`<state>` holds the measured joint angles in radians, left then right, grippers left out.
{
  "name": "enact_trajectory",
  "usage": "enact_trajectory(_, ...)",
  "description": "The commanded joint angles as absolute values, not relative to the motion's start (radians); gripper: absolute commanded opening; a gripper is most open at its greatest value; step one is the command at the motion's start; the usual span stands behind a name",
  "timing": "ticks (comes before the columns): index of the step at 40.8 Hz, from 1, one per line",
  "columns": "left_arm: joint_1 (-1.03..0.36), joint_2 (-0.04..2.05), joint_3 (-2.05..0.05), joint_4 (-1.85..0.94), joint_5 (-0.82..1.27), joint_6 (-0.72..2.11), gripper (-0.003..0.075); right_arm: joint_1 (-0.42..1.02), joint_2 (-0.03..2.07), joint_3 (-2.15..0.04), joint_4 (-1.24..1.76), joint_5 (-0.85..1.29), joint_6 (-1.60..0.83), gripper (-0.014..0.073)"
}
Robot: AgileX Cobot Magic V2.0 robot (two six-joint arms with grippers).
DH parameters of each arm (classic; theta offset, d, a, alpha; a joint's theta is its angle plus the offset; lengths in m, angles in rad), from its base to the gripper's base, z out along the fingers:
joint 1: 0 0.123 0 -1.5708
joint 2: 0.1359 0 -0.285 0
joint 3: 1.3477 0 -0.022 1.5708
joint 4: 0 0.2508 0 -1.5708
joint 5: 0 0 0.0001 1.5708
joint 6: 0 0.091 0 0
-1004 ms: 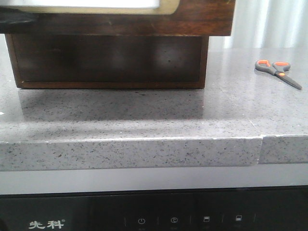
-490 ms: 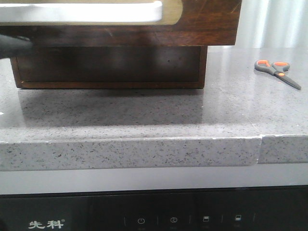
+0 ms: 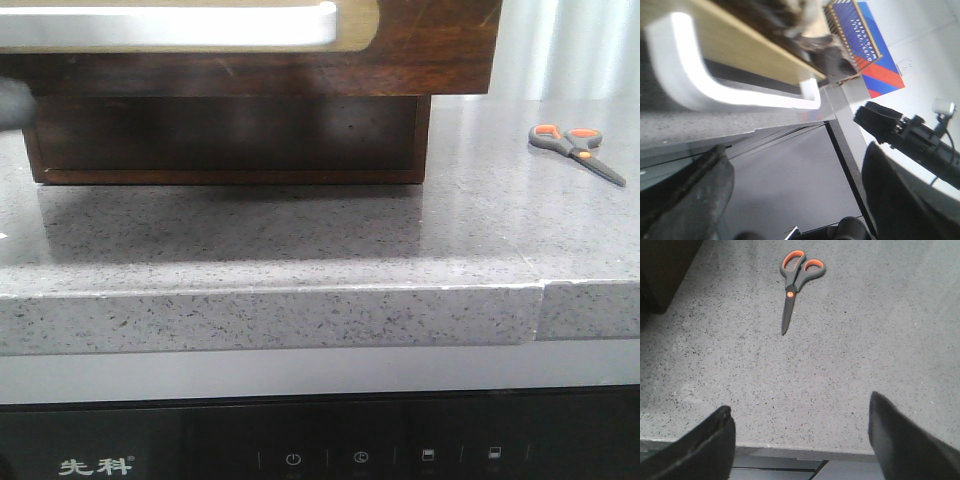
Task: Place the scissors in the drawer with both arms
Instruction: 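Pull the drawer open toward the robot with the left gripper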
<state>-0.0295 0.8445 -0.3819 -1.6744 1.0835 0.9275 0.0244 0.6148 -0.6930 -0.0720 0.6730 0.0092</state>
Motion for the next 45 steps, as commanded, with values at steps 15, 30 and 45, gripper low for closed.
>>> enact_trajectory(15, -0.035, 0.594, -0.695, -0.954, 0.904, 0.491, 0.0461, 0.022, 0.62, -0.727, -0.086, 0.61, 0.0, 0.0572)
enact_trajectory(30, -0.045, 0.594, -0.938, -0.396, 0.867, 0.325, 0.0461, 0.022, 0.62, -0.727, -0.086, 0.616, 0.0, 0.0572)
enact_trajectory(45, -0.404, 0.594, -0.938, -0.332, 0.732, 0.334, 0.0461, 0.022, 0.62, -0.727, -0.086, 0.624, 0.0, 0.0572)
